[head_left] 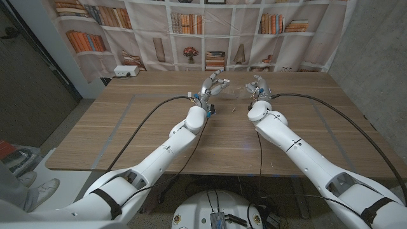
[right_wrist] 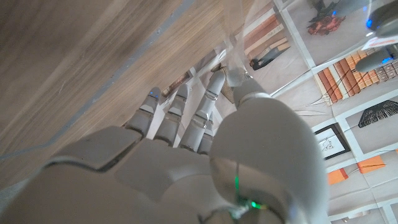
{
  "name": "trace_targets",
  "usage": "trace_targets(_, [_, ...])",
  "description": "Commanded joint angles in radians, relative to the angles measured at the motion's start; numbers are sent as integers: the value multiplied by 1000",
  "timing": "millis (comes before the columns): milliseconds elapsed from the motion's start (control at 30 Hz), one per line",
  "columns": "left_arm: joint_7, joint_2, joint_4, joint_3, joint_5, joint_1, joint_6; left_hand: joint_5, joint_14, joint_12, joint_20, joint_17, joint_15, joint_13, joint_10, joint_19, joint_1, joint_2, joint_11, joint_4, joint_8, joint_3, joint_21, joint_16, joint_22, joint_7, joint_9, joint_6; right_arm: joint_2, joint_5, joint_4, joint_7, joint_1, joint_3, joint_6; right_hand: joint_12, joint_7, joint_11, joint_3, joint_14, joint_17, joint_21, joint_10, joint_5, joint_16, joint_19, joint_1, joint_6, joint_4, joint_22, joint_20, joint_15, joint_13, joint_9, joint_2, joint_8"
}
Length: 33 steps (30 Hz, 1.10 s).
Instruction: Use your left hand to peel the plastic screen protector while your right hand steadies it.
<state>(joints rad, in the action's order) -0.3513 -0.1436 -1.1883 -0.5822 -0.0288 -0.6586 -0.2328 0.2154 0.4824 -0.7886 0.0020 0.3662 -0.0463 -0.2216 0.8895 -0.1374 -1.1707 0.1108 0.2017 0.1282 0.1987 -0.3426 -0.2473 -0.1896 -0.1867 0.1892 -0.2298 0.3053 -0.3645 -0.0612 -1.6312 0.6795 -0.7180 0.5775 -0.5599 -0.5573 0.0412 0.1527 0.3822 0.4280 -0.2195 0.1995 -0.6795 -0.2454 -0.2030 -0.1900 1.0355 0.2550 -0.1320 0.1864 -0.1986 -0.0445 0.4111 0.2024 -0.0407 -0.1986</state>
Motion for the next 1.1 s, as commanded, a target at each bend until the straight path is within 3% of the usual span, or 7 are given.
trace_targets(33, [6, 4, 16, 5, 5, 5, -6, 5, 12, -8, 5, 3, -177, -3, 4, -10, 4, 3, 7, 1, -1, -8, 2, -7, 1, -2, -4, -7, -5, -17, 5, -20, 2, 4, 6, 12, -4, -5, 0, -12, -2, -3, 9, -11, 3, 9, -23, -11, 10, 0, -9, -93, -9, 4, 2, -4])
trace_targets(200, [4, 6, 16, 5, 3, 4, -5, 5, 14, -9, 5, 2, -177, -3, 4, -11, 4, 2, 7, 1, -1, -9, 3, -7, 1, -2, -4, -9, -10, -22, 6, -30, 3, 5, 12, 32, -5, -15, -2, -28, -1, -3, 27, -20, 5, 15, -50, -19, 17, 0, -14, -81, -23, 3, 4, -4])
trace_targets(233, [10, 7, 19, 5, 8, 5, -10, 5, 14, -9, 6, 2, -177, -2, 4, -11, 4, 3, 7, 1, -1, -9, 3, -7, 1, -2, -4, -10, -12, -27, 8, -34, 0, 2, 26, 38, -5, -20, -7, -32, -2, -3, 29, -22, 3, 17, -71, -19, 26, 0, -16, -75, -30, 3, 6, -5])
trace_targets(267, [0, 6, 14, 3, -2, 3, -3, 5, 14, -10, 6, 2, -177, -3, 5, -11, 4, 2, 7, 1, -1, -9, 4, -7, 1, -3, -4, -11, -16, -28, 10, -39, -2, 3, 40, 67, -8, -30, -34, -38, -5, -2, 31, -33, -6, 26, -178, -21, 72, 1, -14, -70, -59, 2, 6, -8])
trace_targets(433, [-1, 7, 10, 3, 0, -1, -6, 5, 16, -11, 7, 1, -177, -3, 5, -11, 4, 3, 7, 2, 0, -10, 5, -8, 1, -3, -4, -13, -21, -30, 10, -37, -7, 0, 51, 87, -15, -51, -46, -51, -6, -3, 38, -41, -6, 37, -238, -28, 94, 2, -18, -52, -78, 2, 6, -8])
trace_targets(733, [-13, 4, -14, 4, -5, -12, 6, 5, 17, -12, 6, 0, -177, -2, 4, -12, 4, 2, 7, 2, 1, -11, 6, -7, 1, -3, -4, -15, -37, -36, -22, -31, -34, -12, 48, 95, -18, -53, -51, -53, -7, -2, 40, -44, -7, 39, -265, -31, 105, 2, -17, -49, -87, 1, 4, -8])
trace_targets(1100, [-30, -1, -27, 3, -19, -2, 9, 5, 17, -13, 6, -2, -177, -1, 3, -13, 4, 1, 7, 3, 2, -13, 9, -6, 1, -2, -4, -16, -65, -50, -73, -21, -88, -38, 64, 113, -20, -67, -41, -63, -3, 0, 60, -59, -3, 37, -273, -38, 101, 2, -17, -36, -99, 1, -4, -8])
